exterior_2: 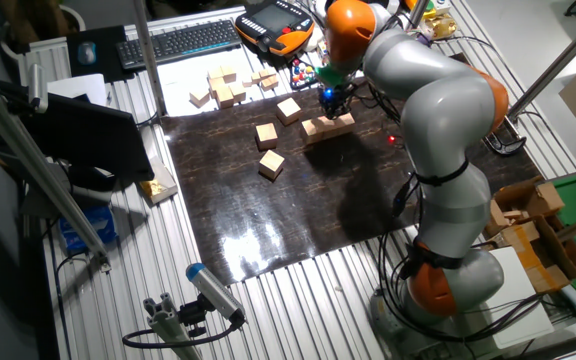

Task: Stack the blocks into a pyramid shape

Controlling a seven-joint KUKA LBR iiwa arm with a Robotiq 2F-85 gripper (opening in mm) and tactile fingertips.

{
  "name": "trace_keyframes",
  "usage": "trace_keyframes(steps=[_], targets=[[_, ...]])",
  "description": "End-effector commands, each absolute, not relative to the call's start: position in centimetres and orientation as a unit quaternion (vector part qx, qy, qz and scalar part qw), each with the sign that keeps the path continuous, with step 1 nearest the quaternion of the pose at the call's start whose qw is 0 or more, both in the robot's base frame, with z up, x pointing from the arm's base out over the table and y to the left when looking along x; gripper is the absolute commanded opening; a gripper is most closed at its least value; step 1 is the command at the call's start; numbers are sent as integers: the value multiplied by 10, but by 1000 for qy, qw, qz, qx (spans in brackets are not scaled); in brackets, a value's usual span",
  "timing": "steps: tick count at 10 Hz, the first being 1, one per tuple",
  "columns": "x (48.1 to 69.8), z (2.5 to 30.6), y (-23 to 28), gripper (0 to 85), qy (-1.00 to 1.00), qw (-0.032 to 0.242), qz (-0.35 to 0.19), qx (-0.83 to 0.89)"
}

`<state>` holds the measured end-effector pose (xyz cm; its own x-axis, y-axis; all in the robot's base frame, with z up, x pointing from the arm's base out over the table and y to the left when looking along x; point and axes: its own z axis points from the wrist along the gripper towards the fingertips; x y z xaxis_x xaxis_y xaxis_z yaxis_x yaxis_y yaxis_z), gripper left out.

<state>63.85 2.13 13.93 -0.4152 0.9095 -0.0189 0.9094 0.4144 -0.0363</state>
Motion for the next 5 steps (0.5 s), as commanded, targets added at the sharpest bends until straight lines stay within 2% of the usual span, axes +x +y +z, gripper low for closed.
trace_keyframes(steps=[1,5], targets=[[639,139,21,7,-840,3,21,-542],[636,142,21,7,-841,3,20,-541]])
